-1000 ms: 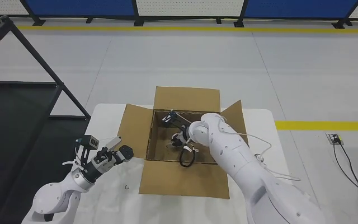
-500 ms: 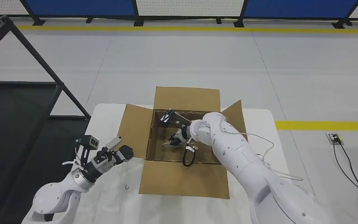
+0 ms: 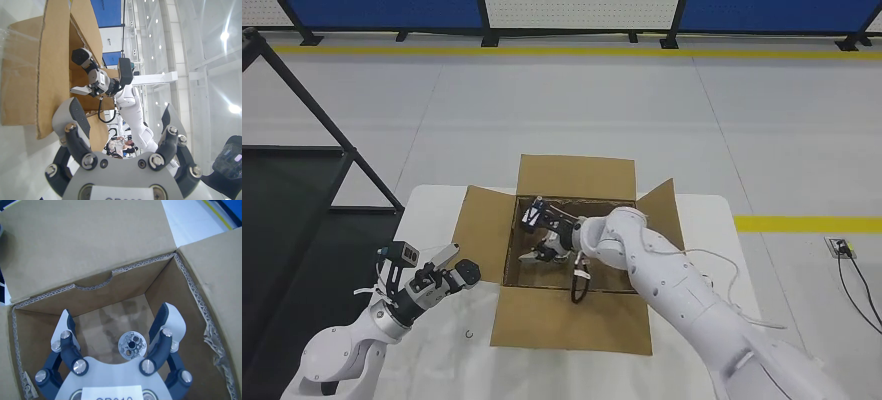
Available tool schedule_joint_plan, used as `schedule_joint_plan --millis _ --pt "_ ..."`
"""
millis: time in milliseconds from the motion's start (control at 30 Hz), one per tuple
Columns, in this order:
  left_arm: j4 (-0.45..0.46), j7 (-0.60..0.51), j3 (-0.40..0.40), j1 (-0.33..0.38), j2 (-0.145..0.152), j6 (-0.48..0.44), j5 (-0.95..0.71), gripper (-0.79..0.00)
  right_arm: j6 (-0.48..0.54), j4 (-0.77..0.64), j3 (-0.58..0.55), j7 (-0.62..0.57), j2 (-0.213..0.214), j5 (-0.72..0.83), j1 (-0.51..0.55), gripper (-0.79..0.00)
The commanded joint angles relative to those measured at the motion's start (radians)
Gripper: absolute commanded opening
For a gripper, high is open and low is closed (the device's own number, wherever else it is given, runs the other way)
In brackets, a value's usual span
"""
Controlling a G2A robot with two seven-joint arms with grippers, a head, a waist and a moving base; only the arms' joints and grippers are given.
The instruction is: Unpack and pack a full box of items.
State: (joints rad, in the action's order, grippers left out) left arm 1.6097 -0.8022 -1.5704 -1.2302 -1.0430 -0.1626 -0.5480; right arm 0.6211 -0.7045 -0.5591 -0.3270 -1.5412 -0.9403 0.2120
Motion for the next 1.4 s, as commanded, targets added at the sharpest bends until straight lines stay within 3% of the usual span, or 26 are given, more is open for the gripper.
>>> schedule_joint_plan --millis 0,167,367,600,733,933,1033,1233,1367 --pt "0.000 0.000 0.000 0.000 0.000 0.000 0.000 0.000 -0.014 -0.104 -0.039 -0.020 0.034 -0.022 0.038 0.000" --pt "0.000 0.000 0.000 0.000 0.000 0.000 0.000 0.000 -0.081 -0.435 -0.186 -0.085 0.126 -0.104 0.187 0.000" --pt "0.000 0.000 0.000 0.000 0.000 0.000 0.000 0.000 -0.169 -0.896 -0.414 -0.204 0.217 -0.227 0.435 0.000" --pt "0.000 0.000 0.000 0.000 0.000 0.000 0.000 0.000 -0.248 -1.361 -0.729 -0.246 0.282 -0.314 0.783 0.000" --pt "0.000 0.000 0.000 0.000 0.000 0.000 0.000 0.000 -0.278 -1.513 -0.942 -0.214 0.302 -0.298 1.002 0.000" --pt "0.000 0.000 0.000 0.000 0.000 0.000 0.000 0.000 -0.264 -1.528 -1.237 -0.107 0.313 -0.169 1.267 0.000" --pt "0.000 0.000 0.000 0.000 0.000 0.000 0.000 0.000 -0.173 -1.446 -1.331 -0.065 0.318 -0.093 1.356 0.000" --pt "0.000 0.000 0.000 0.000 0.000 0.000 0.000 0.000 -0.017 -1.192 -1.320 -0.149 0.336 -0.001 1.286 0.000" --pt "0.000 0.000 0.000 0.000 0.000 0.000 0.000 0.000 -0.049 -1.027 -1.251 -0.217 0.343 -0.021 1.171 0.000"
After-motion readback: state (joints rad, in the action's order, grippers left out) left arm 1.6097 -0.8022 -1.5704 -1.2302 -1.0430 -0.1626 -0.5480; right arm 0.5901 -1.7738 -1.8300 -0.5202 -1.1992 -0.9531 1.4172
